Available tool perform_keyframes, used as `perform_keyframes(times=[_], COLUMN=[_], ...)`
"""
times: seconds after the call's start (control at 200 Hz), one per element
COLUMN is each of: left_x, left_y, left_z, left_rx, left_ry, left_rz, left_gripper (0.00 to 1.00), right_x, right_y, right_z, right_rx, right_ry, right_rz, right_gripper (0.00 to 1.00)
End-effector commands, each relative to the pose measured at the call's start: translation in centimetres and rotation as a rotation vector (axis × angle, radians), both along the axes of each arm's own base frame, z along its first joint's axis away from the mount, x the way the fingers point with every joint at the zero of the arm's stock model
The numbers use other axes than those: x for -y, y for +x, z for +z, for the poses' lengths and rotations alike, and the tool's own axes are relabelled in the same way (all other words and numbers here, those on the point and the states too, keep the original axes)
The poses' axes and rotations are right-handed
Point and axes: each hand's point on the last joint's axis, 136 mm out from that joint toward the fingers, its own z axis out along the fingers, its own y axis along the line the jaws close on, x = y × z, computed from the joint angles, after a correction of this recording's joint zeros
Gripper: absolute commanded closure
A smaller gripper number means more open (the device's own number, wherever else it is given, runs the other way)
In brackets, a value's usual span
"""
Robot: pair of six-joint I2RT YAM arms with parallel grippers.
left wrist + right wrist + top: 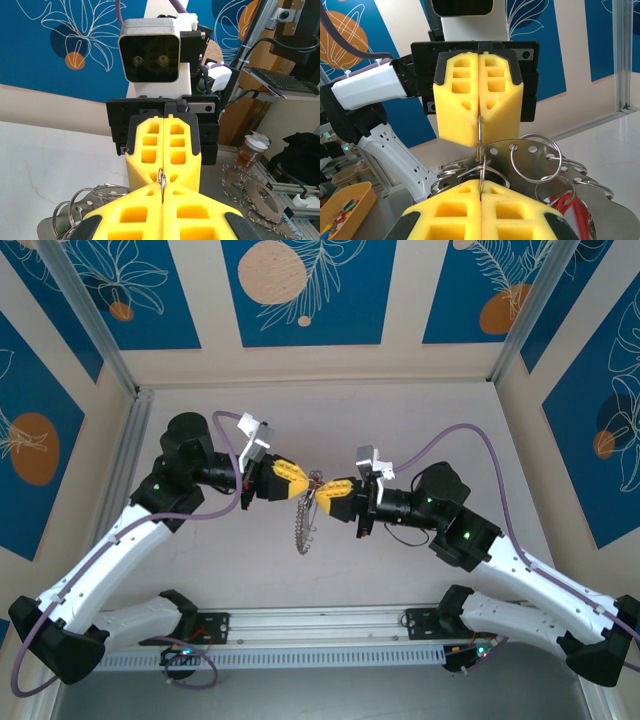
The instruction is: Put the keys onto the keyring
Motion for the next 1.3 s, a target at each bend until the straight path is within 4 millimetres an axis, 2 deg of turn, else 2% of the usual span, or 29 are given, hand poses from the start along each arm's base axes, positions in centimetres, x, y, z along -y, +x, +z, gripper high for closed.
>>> perform_keyframes(times=[0.0,0.205,1.295], left_x=[-0.5,-0.5,-0.5], left_y=[-0.7,-0.5,-0.6], left_z=[2.0,2.1,1.7], left_rx=[0.084,0.087,0.081], left_ry=[-0.042,-0.043,-0.037], left_rz=[0.018,0.025,0.025], left_gripper=[1.00,1.00,1.00], right_x=[0.4,0.3,-0.3], right_y=[-0.6,-0.6,0.1], right_z=[0.3,-0.2,1.6], right_rx=[-0.007,-0.019,0.006], right_ry=[0.018,0.011,0.046], right_rz=[0.017,0.022,0.036], right_gripper=[1.00,1.00,1.00])
